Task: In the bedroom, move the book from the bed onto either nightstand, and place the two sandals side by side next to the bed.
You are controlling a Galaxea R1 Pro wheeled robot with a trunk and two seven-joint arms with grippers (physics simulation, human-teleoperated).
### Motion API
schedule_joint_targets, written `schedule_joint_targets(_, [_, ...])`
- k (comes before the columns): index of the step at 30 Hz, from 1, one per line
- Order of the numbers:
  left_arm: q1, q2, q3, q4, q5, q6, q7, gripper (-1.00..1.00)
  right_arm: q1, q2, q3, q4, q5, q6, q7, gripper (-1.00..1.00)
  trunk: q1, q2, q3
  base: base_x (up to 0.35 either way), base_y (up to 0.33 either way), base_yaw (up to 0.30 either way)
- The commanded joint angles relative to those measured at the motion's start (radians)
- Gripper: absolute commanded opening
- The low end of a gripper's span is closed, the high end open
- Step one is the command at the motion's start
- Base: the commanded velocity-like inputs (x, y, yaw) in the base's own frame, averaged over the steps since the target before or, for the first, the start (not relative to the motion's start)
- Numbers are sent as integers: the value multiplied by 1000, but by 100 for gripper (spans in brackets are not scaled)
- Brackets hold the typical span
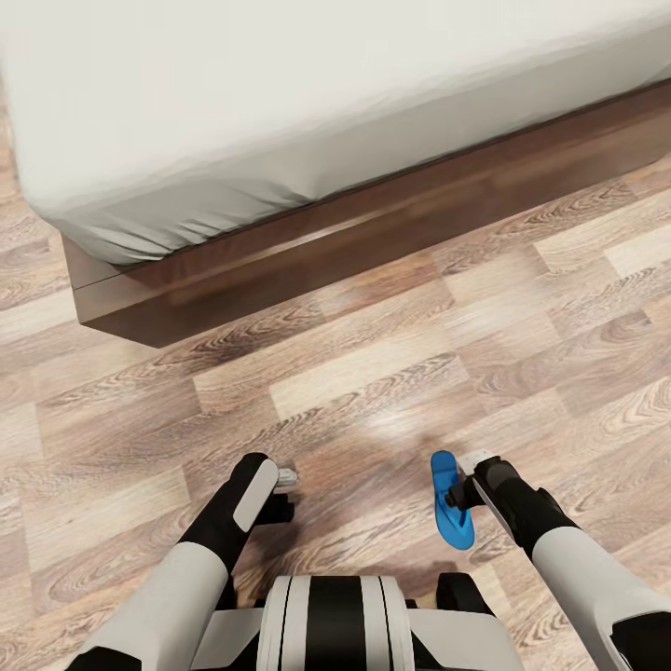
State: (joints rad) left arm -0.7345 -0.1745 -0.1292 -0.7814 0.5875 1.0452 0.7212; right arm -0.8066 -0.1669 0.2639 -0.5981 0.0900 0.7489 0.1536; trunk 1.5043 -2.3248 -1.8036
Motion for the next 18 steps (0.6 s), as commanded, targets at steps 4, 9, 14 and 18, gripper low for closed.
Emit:
schedule_joint_targets(4, [0, 0, -1, -1, 9, 2, 9, 100, 0, -1, 4, -1, 9, 5, 10, 100, 0, 0, -1, 0, 0, 6])
schedule_joint_targets(9, [0, 0, -1, -1, 9, 2, 9, 100, 0, 0, 1, -1, 7, 6, 12, 100, 0, 0, -1, 0, 0, 3])
schedule_joint_targets(14, [0, 0, -1, -1, 9, 2, 9, 100, 0, 1, -19, -1, -2, 6, 18, 100, 0, 0, -1, 0, 0, 1])
schedule_joint_targets(18, [0, 0, -1, -1, 9, 2, 10, 100, 0, 2, -51, 0, -9, 6, 27, 100, 0, 0, -1, 0, 0, 0])
